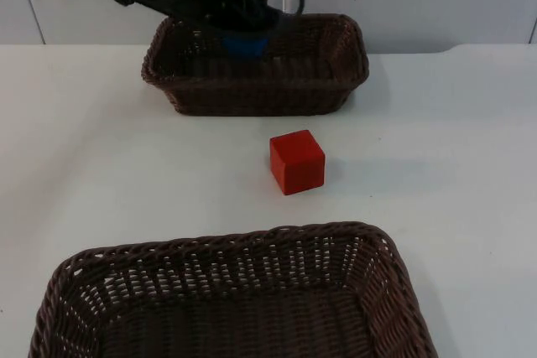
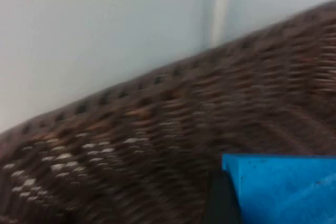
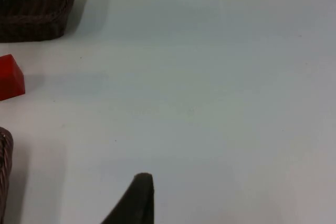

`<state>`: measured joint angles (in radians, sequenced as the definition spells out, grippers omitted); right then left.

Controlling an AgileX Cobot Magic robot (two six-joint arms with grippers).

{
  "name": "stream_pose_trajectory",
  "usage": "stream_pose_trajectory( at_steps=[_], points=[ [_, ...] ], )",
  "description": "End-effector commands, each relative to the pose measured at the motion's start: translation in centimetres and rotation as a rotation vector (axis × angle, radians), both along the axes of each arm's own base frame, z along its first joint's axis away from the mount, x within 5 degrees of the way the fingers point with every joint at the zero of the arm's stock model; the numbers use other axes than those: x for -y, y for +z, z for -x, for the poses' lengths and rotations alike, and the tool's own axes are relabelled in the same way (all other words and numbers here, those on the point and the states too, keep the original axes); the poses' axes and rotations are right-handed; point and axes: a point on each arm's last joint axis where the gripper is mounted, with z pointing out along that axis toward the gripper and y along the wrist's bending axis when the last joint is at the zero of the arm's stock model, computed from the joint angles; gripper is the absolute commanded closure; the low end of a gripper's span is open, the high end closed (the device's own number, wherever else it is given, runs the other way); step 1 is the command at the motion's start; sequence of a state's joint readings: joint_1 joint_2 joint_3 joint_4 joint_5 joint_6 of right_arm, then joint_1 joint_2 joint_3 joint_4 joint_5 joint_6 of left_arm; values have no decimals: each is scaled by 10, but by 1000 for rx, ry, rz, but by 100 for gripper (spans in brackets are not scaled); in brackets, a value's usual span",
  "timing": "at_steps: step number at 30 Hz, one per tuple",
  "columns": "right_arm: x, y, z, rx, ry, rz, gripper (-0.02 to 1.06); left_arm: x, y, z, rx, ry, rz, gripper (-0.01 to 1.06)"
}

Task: Pick up one cube with the left hand and place it into the upper basket. Pick up one cube with the right hand and place it into the lower basket.

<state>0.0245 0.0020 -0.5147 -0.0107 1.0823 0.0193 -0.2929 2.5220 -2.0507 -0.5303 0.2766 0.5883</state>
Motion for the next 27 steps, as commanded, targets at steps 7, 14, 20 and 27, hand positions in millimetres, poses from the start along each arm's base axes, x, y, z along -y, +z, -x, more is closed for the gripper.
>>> stream_pose_trajectory(
  at_steps=[7, 14, 20, 27],
  points=[
    [0, 0, 0, 6, -5, 13, -1, -3, -19, -9, 30, 29, -13, 105],
    [0, 0, 0, 6, -5, 13, -1, -2, -20, -8, 21, 24, -15, 102],
    [0, 0, 0, 6, -5, 13, -1, -2, -22, -7, 9, 12, -27, 64],
    [0, 0, 0, 6, -5, 13, -1, -2, -21, -6, 2, 8, -27, 28]
  ],
)
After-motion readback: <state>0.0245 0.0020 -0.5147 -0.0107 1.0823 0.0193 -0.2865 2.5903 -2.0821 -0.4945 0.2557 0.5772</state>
